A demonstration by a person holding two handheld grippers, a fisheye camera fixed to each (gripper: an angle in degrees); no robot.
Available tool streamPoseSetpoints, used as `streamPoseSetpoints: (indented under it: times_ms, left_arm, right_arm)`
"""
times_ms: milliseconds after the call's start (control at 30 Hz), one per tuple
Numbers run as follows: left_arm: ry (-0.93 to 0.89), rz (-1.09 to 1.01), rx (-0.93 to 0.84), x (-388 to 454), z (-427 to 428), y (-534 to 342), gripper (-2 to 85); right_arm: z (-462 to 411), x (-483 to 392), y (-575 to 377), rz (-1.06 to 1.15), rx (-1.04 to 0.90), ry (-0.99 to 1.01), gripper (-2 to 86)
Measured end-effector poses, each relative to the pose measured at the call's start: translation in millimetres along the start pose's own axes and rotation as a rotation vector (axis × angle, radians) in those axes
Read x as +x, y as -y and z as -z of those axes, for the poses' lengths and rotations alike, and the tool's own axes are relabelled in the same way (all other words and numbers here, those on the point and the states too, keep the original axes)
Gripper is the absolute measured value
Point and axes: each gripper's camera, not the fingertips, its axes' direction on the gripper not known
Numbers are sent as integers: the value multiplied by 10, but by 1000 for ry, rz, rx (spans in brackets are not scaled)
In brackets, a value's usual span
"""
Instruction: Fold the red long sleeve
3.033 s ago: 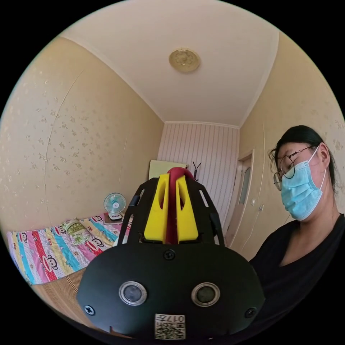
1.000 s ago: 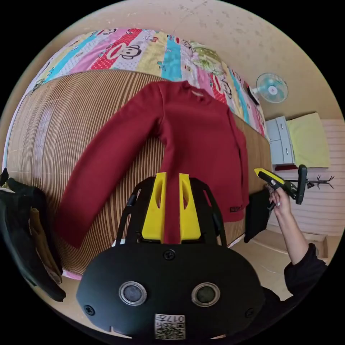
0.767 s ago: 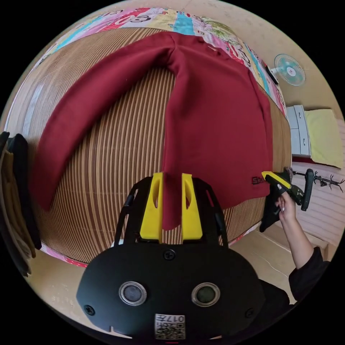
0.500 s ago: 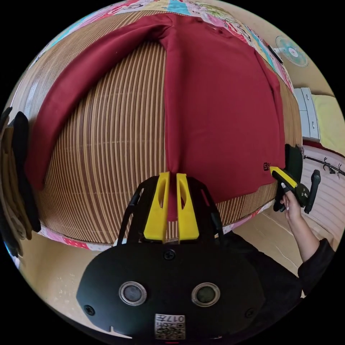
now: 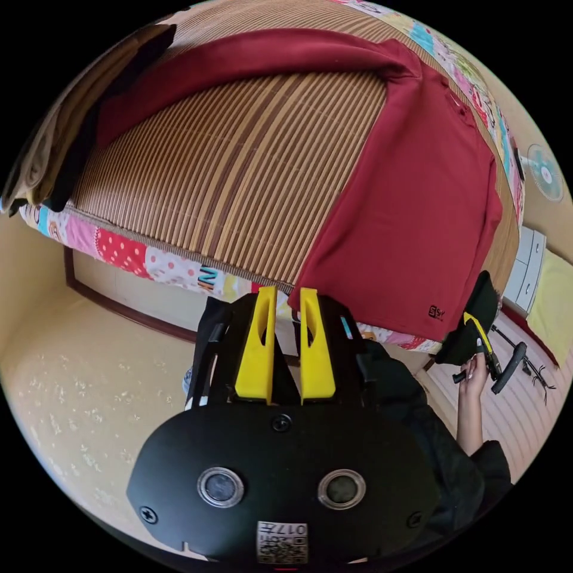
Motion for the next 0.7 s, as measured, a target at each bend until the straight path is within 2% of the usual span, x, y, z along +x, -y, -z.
streamPoseSetpoints:
  times_ms: [67,133,233,300,400,467,500,567,600,667,700]
  left_arm:
    - [15,14,-5,-128,92,-100,69]
    - [28,16,-20,-227,158,-178,68]
    - [61,30,-43,-364,266,-285,67]
    - [49,50,-46,-454,362,-344,65]
    - [12,55,-29,-519,506,-372,64]
    - [5,41,-18,-531,595,-370,64]
    - [6,28,-11,-532,647,-367,64]
    - [5,3,-5,-534,707,-370,64]
    - [2,-12,-1,-539,738,-382,64]
    - [1,-29,3,-556,762,-412,64]
    - [0,-37,0,-572,760,-435,64]
  right_arm:
    - [-172,412,181,-36,-124,60,102]
    - [-423,556,244,-9,-277,32,105]
    - [-193,740,331,49,-295,90,81]
    - [127,932,410,72,-293,208,40]
    - [986,1693,435,46,-160,414,24]
    - [1864,2724,357,-20,64,582,18]
    - [2076,3027,325,-55,123,606,17]
    - [2812,4321,148,-246,341,649,14]
    - [2960,4640,80,-307,397,648,14]
    - [3318,5797,-394,-689,578,565,11]
    - [3351,6000,-545,-799,599,531,11]
